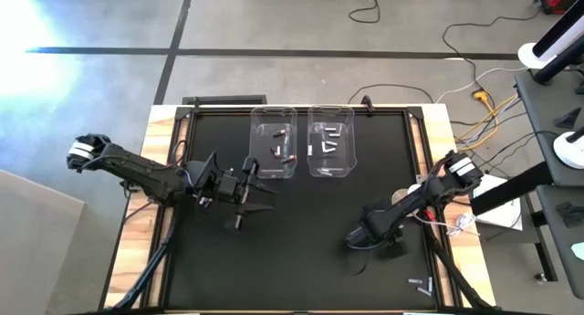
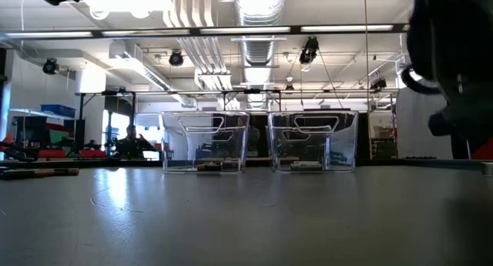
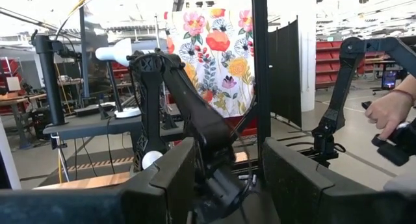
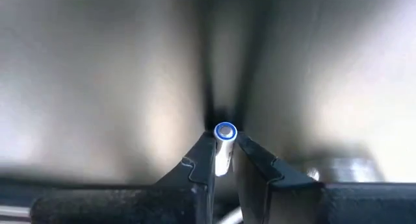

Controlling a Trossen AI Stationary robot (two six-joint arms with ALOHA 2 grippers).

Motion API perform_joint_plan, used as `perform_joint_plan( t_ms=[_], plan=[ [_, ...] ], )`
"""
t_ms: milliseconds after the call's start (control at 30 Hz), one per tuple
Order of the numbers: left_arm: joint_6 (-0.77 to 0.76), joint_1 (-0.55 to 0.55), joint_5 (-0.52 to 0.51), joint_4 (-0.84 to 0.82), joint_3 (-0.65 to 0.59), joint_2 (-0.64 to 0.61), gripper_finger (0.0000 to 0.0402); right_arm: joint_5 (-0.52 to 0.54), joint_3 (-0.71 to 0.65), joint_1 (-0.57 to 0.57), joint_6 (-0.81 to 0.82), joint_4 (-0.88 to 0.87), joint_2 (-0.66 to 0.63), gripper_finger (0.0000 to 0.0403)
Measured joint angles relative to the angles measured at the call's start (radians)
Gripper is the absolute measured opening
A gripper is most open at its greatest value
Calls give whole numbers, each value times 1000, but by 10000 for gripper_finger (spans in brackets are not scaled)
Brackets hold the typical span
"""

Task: Sort batteries
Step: Put the white battery into the right transparent bin

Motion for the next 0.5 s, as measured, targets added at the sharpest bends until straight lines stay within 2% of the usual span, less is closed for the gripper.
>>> perform_joint_plan(
  t_ms=[267,500],
  plan=[
    [-26,-3,0,-3,0,-9,159,16,226,-10,-2,1,-21,34],
    [-26,-11,2,-81,0,-83,159,94,466,-66,-64,-8,-26,34]
  ],
)
